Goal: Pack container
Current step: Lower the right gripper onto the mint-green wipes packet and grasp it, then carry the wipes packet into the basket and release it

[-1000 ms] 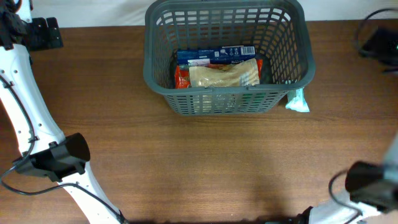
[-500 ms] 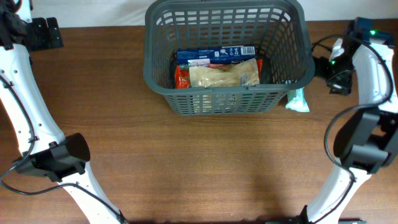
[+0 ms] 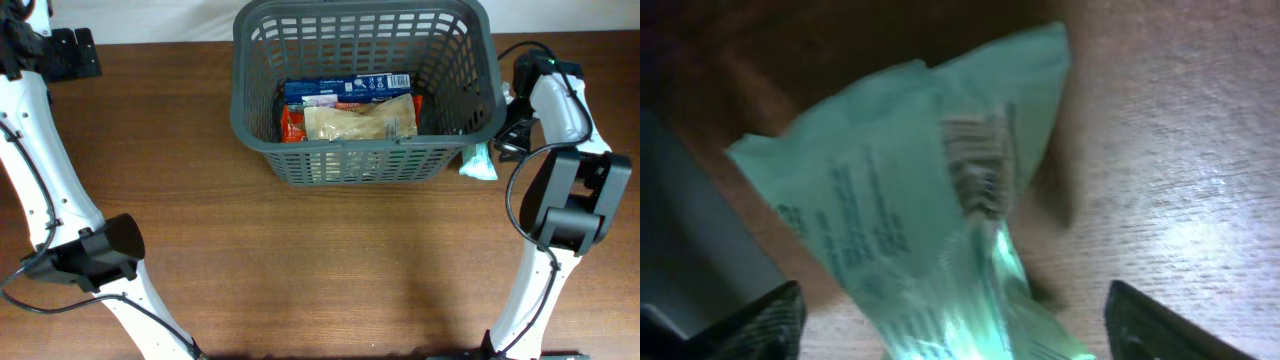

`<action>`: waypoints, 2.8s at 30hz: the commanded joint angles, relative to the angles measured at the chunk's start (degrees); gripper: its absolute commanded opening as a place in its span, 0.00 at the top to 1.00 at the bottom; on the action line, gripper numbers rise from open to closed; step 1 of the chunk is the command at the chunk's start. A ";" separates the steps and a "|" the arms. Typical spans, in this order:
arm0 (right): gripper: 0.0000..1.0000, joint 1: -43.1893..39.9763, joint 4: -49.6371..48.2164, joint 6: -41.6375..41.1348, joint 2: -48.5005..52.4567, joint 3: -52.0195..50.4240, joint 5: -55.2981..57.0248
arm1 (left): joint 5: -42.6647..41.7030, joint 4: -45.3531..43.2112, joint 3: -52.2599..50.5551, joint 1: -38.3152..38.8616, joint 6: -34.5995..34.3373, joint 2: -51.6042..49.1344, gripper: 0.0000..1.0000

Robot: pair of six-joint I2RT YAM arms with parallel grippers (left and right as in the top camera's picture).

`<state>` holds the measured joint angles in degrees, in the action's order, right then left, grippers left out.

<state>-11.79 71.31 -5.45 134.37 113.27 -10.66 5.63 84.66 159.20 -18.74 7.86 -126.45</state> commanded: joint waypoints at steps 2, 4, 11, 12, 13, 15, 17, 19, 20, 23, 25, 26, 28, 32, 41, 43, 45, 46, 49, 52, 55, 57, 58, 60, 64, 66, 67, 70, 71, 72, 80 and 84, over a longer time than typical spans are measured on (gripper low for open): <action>0.18 0.48 -1.14 0.74 1.03 -0.52 -0.72 | 0.22 0.07 0.17 -0.17 -0.55 -0.35 0.01; 0.18 0.48 -1.66 0.76 1.03 -1.31 -0.72 | 0.22 0.07 0.17 -0.17 -0.55 -0.35 0.01; 0.34 0.52 -5.03 0.72 1.03 -5.68 -0.72 | 0.22 0.07 0.17 -0.17 -0.55 -0.35 0.01; 0.35 0.50 -5.18 0.72 1.03 -5.97 -0.70 | 0.22 0.07 0.17 -0.17 -0.55 -0.35 0.01; 0.38 0.50 -5.38 0.72 1.03 -6.21 -0.72 | 0.22 0.07 0.17 -0.17 -0.55 -0.35 0.01; 0.58 0.46 -5.38 0.52 1.03 -6.25 -0.74 | 0.22 0.07 0.17 -0.17 -0.55 -0.35 0.01; 0.72 0.26 -5.33 0.09 1.01 -6.16 -0.72 | 0.22 0.07 0.17 -0.17 -0.55 -0.35 0.01; 0.74 -0.46 -4.46 -1.90 1.01 -5.38 -0.74 | 0.22 0.07 0.17 -0.17 -0.55 -0.35 0.01; 0.75 -1.03 -4.04 -2.62 0.98 -4.85 -0.74 | 0.22 0.07 0.17 -0.17 -0.55 -0.35 0.01; 0.80 -3.63 -2.16 -5.46 -0.09 -1.95 -2.27 | 0.22 0.07 0.17 -0.17 -0.55 -0.35 0.01; 0.81 -5.75 -1.22 -5.55 -1.81 0.81 -5.07 | 0.22 0.07 0.17 -0.17 -0.55 -0.35 0.01; 0.81 -6.56 -1.01 -5.55 -2.67 2.01 -6.21 | 0.22 0.07 0.17 -0.17 -0.55 -0.35 0.01; 0.81 -8.66 -0.20 -5.55 -5.01 5.44 -8.90 | 0.22 0.07 0.17 -0.17 -0.55 -0.35 0.01; 0.81 -12.46 1.01 -5.57 -10.91 13.81 -13.84 | 0.22 0.07 0.17 -0.17 -0.55 -0.35 0.01; 0.81 -7.85 5.35 -5.53 -25.75 25.09 -16.79 | 0.22 0.07 0.17 -0.17 -0.55 -0.35 0.01; 0.81 -4.17 4.96 -4.72 -29.49 25.09 -16.72 | 0.22 0.07 0.17 -0.17 -0.55 -0.35 0.01; 0.81 0.59 4.55 -1.75 -32.72 25.09 -16.00 | 0.22 0.07 0.17 -0.17 -0.55 -0.35 0.01; 0.81 3.41 4.35 0.28 -33.97 25.09 -14.99 | 0.22 0.07 0.17 -0.17 -0.55 -0.35 0.01; 0.81 13.00 4.37 7.19 -35.76 25.07 -9.57 | 0.22 0.07 0.17 -0.17 -0.57 -0.35 0.01; 0.81 21.81 4.31 12.13 -34.38 24.61 -2.80 | 0.22 0.07 0.17 -0.17 -0.55 -0.35 0.01; 0.81 27.67 4.15 15.45 -31.04 24.17 0.22 | 0.22 0.07 0.17 -0.17 -0.55 -0.35 0.01; 0.81 30.42 3.93 19.28 -28.13 24.15 0.22 | 0.22 0.07 0.17 -0.17 -0.55 -0.35 0.01; 0.81 31.69 3.67 21.03 -26.32 24.15 0.20 | 0.22 0.07 0.17 -0.17 -0.55 -0.35 0.01; 0.81 33.55 3.08 23.67 -23.34 24.15 0.17 | 0.22 0.07 0.17 -0.17 -0.55 -0.35 0.01; 0.80 36.44 2.27 26.73 -17.73 24.15 -0.76 | 0.22 0.07 0.17 -0.17 -0.55 -0.35 0.01; 0.79 37.68 2.32 27.69 -15.32 24.13 -2.36 | 0.22 0.07 0.17 -0.17 -0.55 -0.35 0.01; 0.78 38.16 2.38 27.71 -14.14 24.13 -2.75 | 0.22 0.07 0.17 -0.17 -0.55 -0.35 0.01; 0.74 39.21 3.17 27.71 -10.86 24.04 -2.54 | 0.22 0.07 0.17 -0.17 -0.55 -0.35 0.01; 0.74 39.26 3.28 27.69 -10.05 23.89 -2.64 | 0.22 0.07 0.17 -0.17 -0.55 -0.35 0.01; 0.74 39.28 3.45 27.67 -9.11 23.80 -2.89 | 0.22 0.07 0.17 -0.17 -0.55 -0.35 0.01; 0.64 40.30 6.95 27.71 -4.13 21.38 -9.66 | 0.22 0.07 0.17 -0.17 -0.55 -0.35 0.01; 0.48 40.76 6.93 27.69 -3.82 21.00 -9.68 | 0.22 0.07 0.17 -0.17 -0.55 -0.35 0.01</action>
<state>27.77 77.93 21.58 130.17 134.67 -18.17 5.63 84.66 159.20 -18.74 7.86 -126.45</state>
